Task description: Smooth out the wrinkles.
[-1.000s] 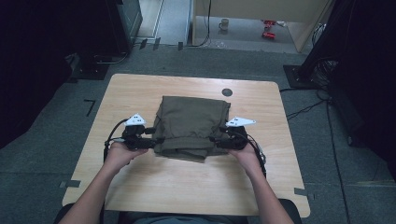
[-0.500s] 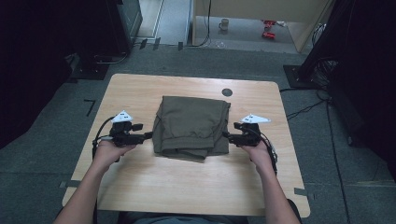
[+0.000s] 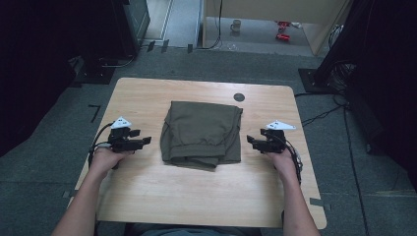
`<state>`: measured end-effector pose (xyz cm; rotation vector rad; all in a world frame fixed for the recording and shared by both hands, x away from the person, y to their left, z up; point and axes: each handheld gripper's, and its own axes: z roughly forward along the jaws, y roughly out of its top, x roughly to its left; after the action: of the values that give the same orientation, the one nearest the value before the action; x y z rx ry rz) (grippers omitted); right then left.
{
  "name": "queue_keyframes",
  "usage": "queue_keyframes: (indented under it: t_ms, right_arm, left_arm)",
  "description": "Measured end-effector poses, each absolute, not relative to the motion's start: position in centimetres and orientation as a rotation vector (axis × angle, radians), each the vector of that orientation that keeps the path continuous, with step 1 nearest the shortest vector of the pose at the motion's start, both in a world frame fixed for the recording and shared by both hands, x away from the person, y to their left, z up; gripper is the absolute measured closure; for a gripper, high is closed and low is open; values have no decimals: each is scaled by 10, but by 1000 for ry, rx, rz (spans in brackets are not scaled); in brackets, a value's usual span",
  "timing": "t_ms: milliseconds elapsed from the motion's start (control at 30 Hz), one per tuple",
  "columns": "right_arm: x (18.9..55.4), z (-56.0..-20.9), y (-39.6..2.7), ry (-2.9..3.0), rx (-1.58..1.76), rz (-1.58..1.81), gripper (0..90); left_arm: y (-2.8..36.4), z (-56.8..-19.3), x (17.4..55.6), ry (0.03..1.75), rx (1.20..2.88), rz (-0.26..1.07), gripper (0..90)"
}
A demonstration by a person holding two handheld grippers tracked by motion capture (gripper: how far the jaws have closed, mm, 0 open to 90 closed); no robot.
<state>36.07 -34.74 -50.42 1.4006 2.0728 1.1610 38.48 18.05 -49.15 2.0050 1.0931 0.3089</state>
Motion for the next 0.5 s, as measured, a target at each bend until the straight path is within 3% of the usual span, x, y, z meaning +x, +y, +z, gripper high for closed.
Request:
queue_keyframes:
  t_ms: [500]
  right_arm:
    - [370, -523, -367, 2072, 1447, 982, 261]
  left_arm:
    - [196, -510, 395, 1173, 2039, 372, 348]
